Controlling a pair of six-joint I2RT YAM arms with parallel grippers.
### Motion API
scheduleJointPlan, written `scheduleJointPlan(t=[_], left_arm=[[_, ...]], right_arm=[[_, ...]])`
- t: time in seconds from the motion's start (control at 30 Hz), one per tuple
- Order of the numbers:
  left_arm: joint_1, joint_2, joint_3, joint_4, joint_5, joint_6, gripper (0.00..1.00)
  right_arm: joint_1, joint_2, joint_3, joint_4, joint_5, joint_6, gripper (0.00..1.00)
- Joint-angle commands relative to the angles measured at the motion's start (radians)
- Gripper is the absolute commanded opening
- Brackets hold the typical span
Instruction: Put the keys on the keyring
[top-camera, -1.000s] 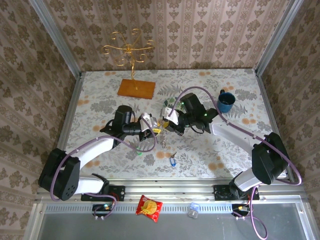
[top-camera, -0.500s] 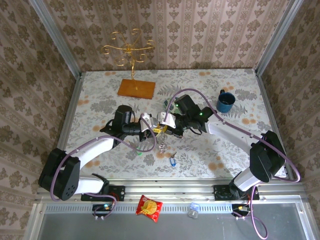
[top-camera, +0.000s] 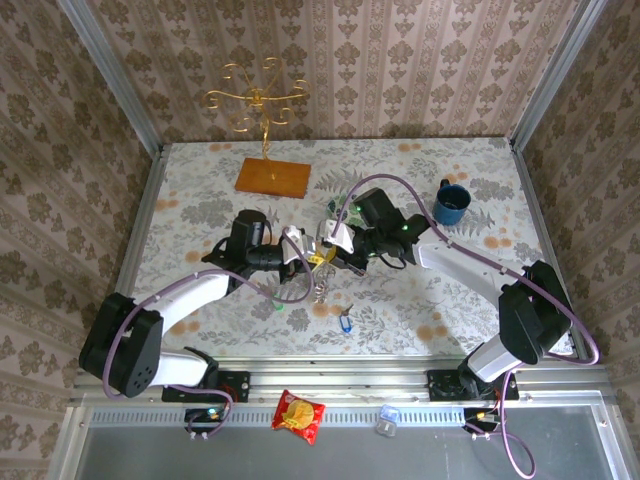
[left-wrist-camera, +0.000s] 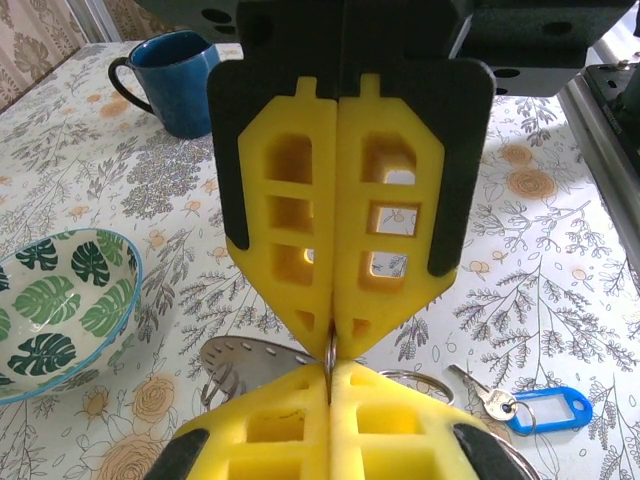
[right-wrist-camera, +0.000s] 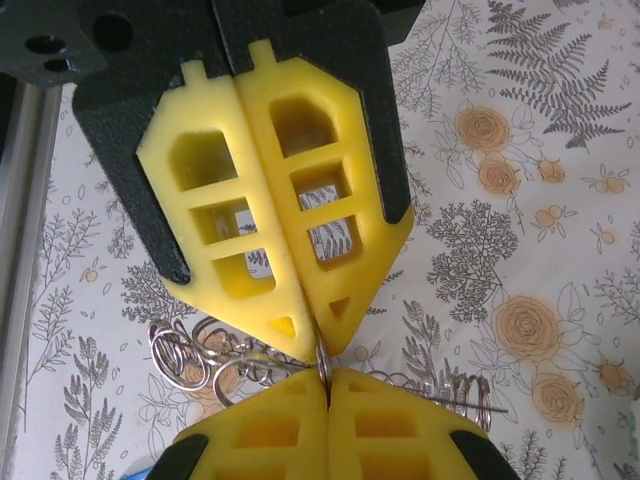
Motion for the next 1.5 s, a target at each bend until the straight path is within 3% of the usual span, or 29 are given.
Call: scheduleJointPlan(t=[0.0, 0.03, 0.1, 0.27, 0.5, 0.7, 1.03, 1.17, 1.27, 1.3, 1.37, 1.47], left_arm=[[-0.010, 0.016, 0.011, 0.043, -0.005, -0.008, 0.00], [-0.012, 0.015, 0.004, 0.057, -0.010, -0.013, 0.00], [-0.011, 0.011, -0.020, 0.107, -0.024, -0.033, 0.00], [-0.011, 0.013, -0.104, 0.304, -0.041, -0.137, 0.00], [-0.001, 0.053, -0.183, 0.574, -0.023, -0.295, 0.00], [0.000, 0.083, -0.211, 0.674, -0.006, -0.350, 0.00], [0.002, 0.098, -0.221, 0.711, 0.003, -0.365, 0.00], [0.003, 0.099, -0.223, 0.710, 0.006, -0.362, 0.00], [0.006, 0.098, -0.222, 0.707, -0.002, -0.360, 0.00], [0.006, 0.097, -0.219, 0.700, -0.013, -0.361, 0.00], [0.011, 0.088, -0.212, 0.672, -0.035, -0.351, 0.20], [0.013, 0.057, -0.191, 0.567, -0.055, -0.287, 0.29]], right_arm=[[-0.007, -0.037, -0.008, 0.072, -0.094, 0.047, 0.00], [-0.017, -0.041, -0.020, 0.091, -0.112, 0.064, 0.00], [-0.047, -0.060, -0.063, 0.159, -0.152, 0.113, 0.14], [-0.137, -0.116, -0.233, 0.429, -0.288, 0.251, 0.31], [-0.142, -0.083, -0.348, 0.634, -0.316, 0.314, 0.35], [-0.133, -0.055, -0.373, 0.753, -0.293, 0.350, 0.33], [-0.116, -0.006, -0.353, 0.782, -0.256, 0.345, 0.25], [-0.111, 0.007, -0.344, 0.785, -0.281, 0.345, 0.14], [-0.113, 0.004, -0.341, 0.768, -0.301, 0.330, 0.00], [-0.113, -0.001, -0.334, 0.749, -0.306, 0.319, 0.00], [-0.111, -0.016, -0.317, 0.691, -0.309, 0.286, 0.00], [-0.108, -0.038, -0.277, 0.550, -0.282, 0.213, 0.00]])
